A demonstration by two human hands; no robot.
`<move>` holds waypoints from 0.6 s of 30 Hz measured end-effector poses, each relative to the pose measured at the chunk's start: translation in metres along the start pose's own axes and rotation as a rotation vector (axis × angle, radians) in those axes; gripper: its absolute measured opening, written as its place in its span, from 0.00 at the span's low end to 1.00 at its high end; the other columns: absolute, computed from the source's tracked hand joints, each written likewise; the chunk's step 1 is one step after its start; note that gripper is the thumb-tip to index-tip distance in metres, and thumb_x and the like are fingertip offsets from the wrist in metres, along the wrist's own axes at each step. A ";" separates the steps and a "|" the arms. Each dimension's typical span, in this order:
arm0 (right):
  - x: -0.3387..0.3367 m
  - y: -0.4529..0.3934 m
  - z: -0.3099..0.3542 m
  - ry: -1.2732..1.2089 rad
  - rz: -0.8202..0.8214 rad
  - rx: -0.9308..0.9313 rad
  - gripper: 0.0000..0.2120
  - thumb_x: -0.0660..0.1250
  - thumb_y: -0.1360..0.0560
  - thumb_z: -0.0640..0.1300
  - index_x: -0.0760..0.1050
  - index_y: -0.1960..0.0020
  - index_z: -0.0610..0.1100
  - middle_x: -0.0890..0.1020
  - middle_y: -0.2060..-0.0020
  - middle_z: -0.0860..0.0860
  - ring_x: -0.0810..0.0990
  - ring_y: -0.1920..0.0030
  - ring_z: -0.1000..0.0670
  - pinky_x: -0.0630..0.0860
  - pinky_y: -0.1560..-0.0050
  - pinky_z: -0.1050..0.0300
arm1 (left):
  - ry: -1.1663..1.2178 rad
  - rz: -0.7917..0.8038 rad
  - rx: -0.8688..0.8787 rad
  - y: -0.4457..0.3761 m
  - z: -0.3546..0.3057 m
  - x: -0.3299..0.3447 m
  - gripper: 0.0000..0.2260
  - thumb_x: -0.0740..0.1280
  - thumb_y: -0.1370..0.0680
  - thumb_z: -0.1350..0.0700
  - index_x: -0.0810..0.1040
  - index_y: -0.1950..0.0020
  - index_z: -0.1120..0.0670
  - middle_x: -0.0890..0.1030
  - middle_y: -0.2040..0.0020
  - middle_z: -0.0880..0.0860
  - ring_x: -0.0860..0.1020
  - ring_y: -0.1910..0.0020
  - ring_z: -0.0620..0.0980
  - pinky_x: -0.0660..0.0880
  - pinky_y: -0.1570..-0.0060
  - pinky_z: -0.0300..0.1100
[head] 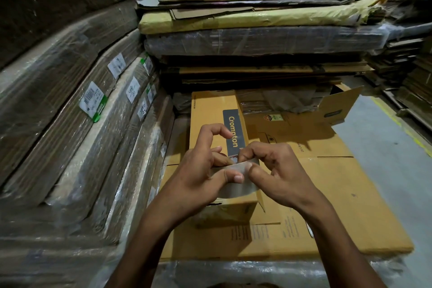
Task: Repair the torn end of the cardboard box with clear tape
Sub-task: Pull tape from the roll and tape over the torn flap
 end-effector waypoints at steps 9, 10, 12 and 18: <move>0.001 0.001 -0.002 -0.035 0.029 0.016 0.08 0.62 0.28 0.49 0.79 0.55 0.56 0.82 0.60 0.59 0.81 0.57 0.50 0.78 0.63 0.46 | 0.005 -0.006 -0.009 0.001 0.001 -0.002 0.27 0.73 0.27 0.56 0.61 0.39 0.37 0.87 0.58 0.50 0.84 0.48 0.46 0.64 0.25 0.51; 0.001 0.001 -0.003 -0.043 0.027 0.021 0.08 0.62 0.28 0.49 0.80 0.55 0.55 0.82 0.60 0.58 0.81 0.57 0.50 0.78 0.63 0.46 | 0.009 -0.007 -0.009 0.001 0.002 -0.002 0.27 0.73 0.27 0.56 0.62 0.40 0.37 0.87 0.58 0.50 0.84 0.47 0.47 0.64 0.25 0.52; 0.002 0.002 -0.004 -0.056 0.023 0.035 0.08 0.62 0.28 0.50 0.80 0.55 0.55 0.83 0.59 0.58 0.82 0.56 0.50 0.78 0.62 0.46 | 0.019 -0.007 -0.015 0.002 0.003 -0.004 0.26 0.73 0.27 0.55 0.62 0.40 0.36 0.87 0.58 0.51 0.83 0.44 0.47 0.64 0.25 0.52; 0.003 0.002 -0.007 -0.079 0.046 0.050 0.10 0.63 0.26 0.51 0.81 0.54 0.50 0.82 0.58 0.57 0.81 0.54 0.49 0.77 0.60 0.53 | 0.025 -0.020 -0.002 0.002 0.001 -0.006 0.26 0.74 0.28 0.53 0.63 0.41 0.35 0.87 0.58 0.50 0.82 0.44 0.45 0.66 0.26 0.50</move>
Point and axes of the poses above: each hand's wrist, its own y-axis away from the middle knuckle, its own x-axis out of the palm, z = x × y, the point moved 5 cm from there along -y, towards the middle knuckle
